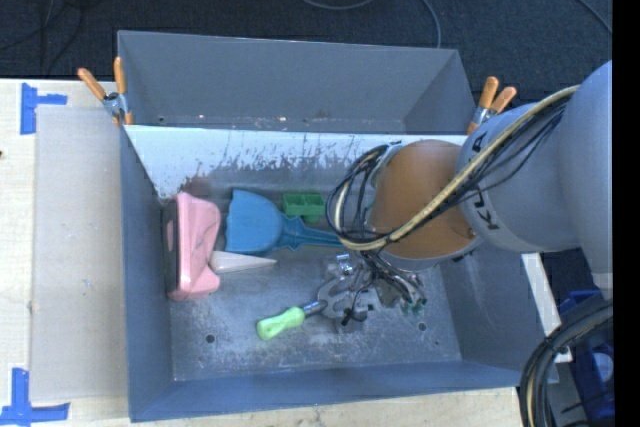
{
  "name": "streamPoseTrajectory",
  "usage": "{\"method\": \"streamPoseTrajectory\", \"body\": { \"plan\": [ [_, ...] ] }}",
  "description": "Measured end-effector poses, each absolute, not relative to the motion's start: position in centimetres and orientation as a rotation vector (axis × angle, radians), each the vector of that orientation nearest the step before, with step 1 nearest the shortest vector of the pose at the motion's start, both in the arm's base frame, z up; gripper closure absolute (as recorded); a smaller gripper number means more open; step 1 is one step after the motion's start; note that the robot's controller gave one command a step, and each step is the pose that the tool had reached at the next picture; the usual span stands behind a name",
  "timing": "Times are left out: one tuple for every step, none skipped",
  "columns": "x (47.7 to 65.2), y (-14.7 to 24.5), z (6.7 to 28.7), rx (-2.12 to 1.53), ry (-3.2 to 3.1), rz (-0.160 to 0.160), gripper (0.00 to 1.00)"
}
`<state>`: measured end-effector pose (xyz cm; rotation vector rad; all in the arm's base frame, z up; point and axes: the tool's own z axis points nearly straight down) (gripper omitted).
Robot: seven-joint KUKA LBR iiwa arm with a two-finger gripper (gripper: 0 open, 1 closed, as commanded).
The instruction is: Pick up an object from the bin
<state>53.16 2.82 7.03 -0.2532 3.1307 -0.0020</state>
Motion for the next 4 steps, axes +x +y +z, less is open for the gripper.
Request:
{"method": "streamPoseTrajectory", "body": {
  "plan": [
    [53.16,2.82,7.03,-0.253,3.131,-0.002,1.0],
    [53.18,2.81,7.07,-0.252,3.13,-0.002,1.0],
    [53.18,2.81,7.07,-0.251,3.13,-0.002,1.0],
    [53.18,2.81,7.07,-0.251,3.13,-0.002,1.0]
  ]
}}
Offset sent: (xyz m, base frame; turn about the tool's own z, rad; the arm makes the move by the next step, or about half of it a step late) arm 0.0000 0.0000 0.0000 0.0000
